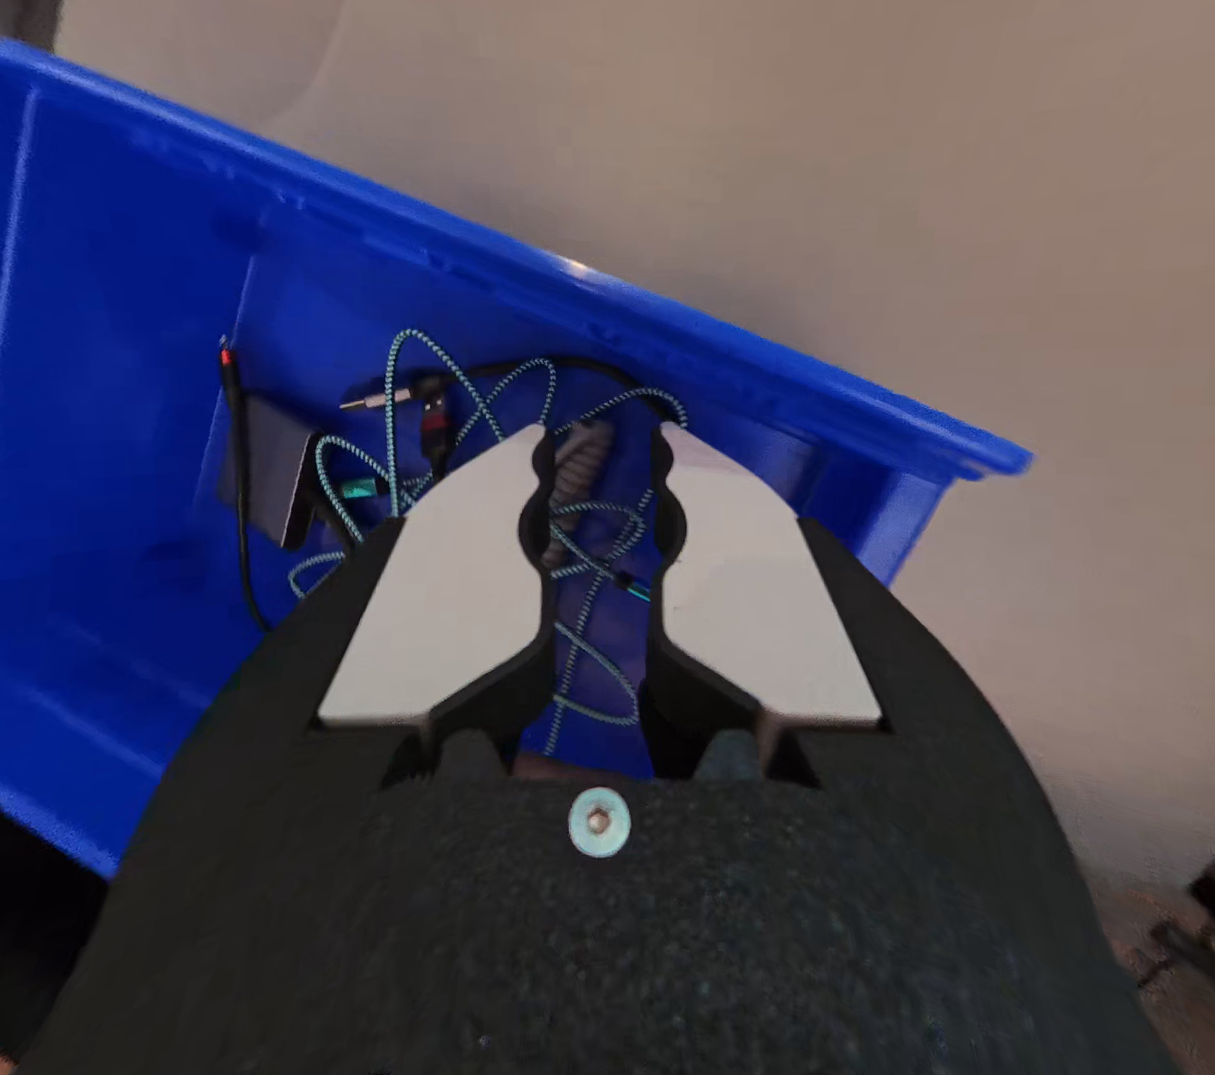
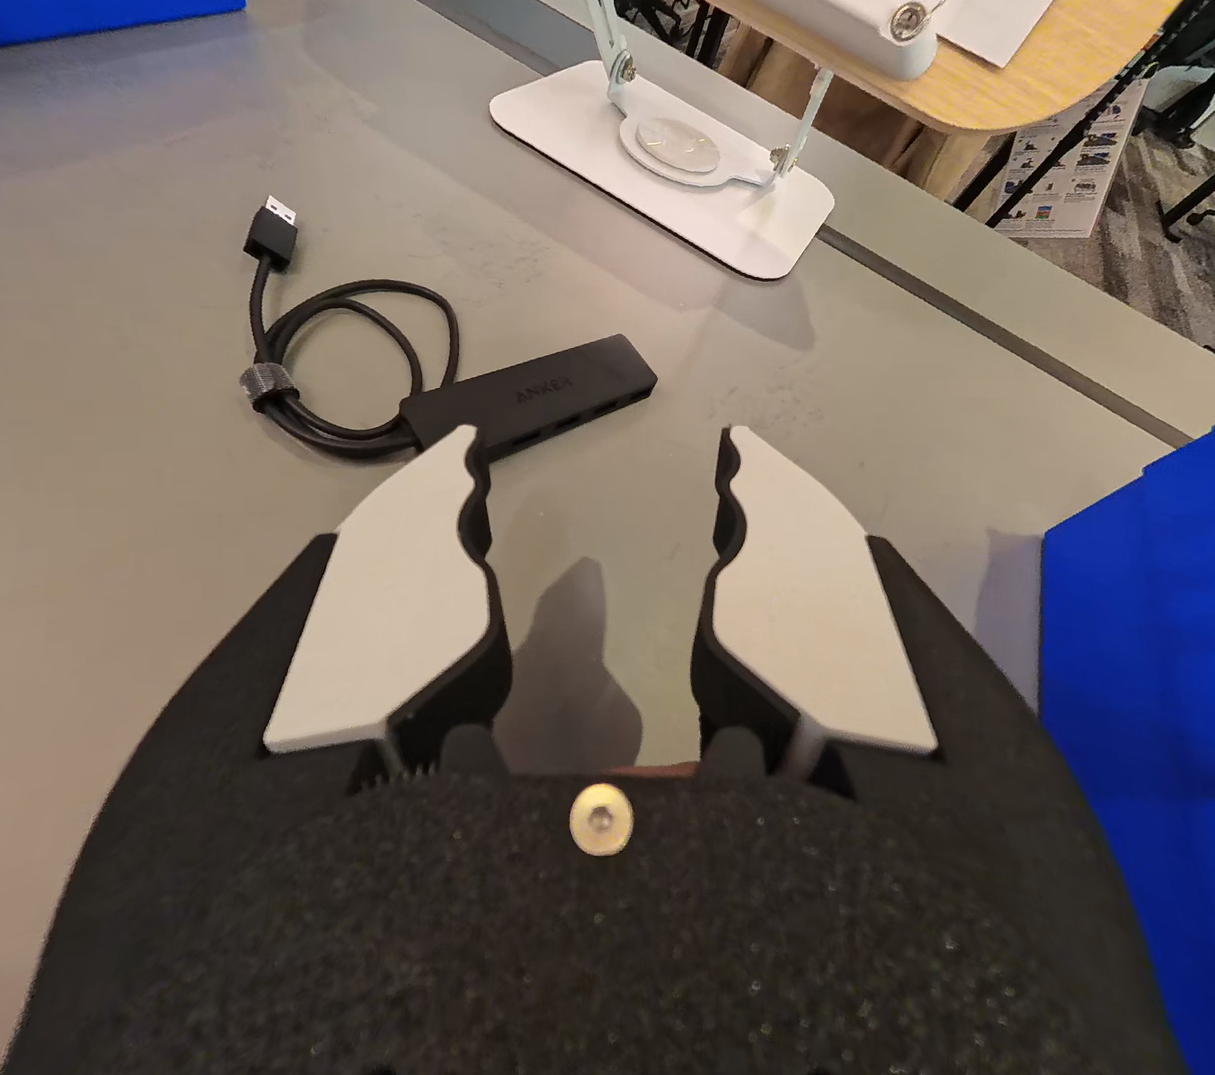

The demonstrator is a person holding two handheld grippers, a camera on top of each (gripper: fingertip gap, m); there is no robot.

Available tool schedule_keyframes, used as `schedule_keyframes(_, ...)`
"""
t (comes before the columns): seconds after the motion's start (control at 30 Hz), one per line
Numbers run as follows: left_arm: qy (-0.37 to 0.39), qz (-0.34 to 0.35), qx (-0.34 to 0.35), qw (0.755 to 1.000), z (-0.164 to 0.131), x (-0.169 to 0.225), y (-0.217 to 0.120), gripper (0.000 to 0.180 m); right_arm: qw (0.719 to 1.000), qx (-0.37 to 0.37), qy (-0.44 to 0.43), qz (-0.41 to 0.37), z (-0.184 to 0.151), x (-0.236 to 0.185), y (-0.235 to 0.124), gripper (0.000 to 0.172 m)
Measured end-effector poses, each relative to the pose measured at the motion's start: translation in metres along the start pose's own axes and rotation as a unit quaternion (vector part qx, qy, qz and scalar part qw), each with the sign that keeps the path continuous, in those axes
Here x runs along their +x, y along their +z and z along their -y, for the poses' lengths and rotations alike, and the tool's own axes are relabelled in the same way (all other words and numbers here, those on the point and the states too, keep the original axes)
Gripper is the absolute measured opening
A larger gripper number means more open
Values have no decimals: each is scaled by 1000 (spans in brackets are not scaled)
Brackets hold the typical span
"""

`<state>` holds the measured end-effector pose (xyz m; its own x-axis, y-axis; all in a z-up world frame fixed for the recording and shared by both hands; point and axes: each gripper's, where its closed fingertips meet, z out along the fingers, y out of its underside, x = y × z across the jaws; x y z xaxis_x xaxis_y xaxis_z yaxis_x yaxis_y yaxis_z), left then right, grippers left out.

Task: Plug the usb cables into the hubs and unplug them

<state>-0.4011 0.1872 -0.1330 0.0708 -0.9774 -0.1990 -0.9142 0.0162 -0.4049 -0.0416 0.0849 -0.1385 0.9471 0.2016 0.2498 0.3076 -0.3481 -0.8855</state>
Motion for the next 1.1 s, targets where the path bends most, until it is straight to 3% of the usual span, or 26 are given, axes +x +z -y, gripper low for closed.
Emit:
schedule_keyframes(0.27, 43, -54, -121, 990, -38, -8, 45, 32, 1000, -5, 2, -4, -2, 4, 2, 66)
schedule_keyframes(0.37, 57, -58, -116, 990, -39, -6, 49, 19, 1000, -6, -2, -4, -2, 3, 2, 65)
schedule_keyframes(0.53, 67, -27, -110, 991, -35, -13, 40, 17, 1000, -8, -3, -4, -3, 3, 2, 65)
schedule_keyframes(0.63, 40, 4, -45, 998, -16, -26, 5, 16, 1000, -7, -2, -4, -3, 3, 1, 65)
schedule_keyframes(0.77, -14, 67, 90, 994, 20, -58, -75, 16, 1000, -6, -5, -5, -3, 2, 1, 65)
schedule_keyframes(0.93, -70, 122, 249, 958, 67, -91, -187, 16, 1000, -3, -11, -5, -2, 1, 0, 64)
schedule_keyframes(1.1, -71, 152, 335, 927, 122, -91, -251, 16, 1000, -3, -8, -4, -2, 1, -1, 64)
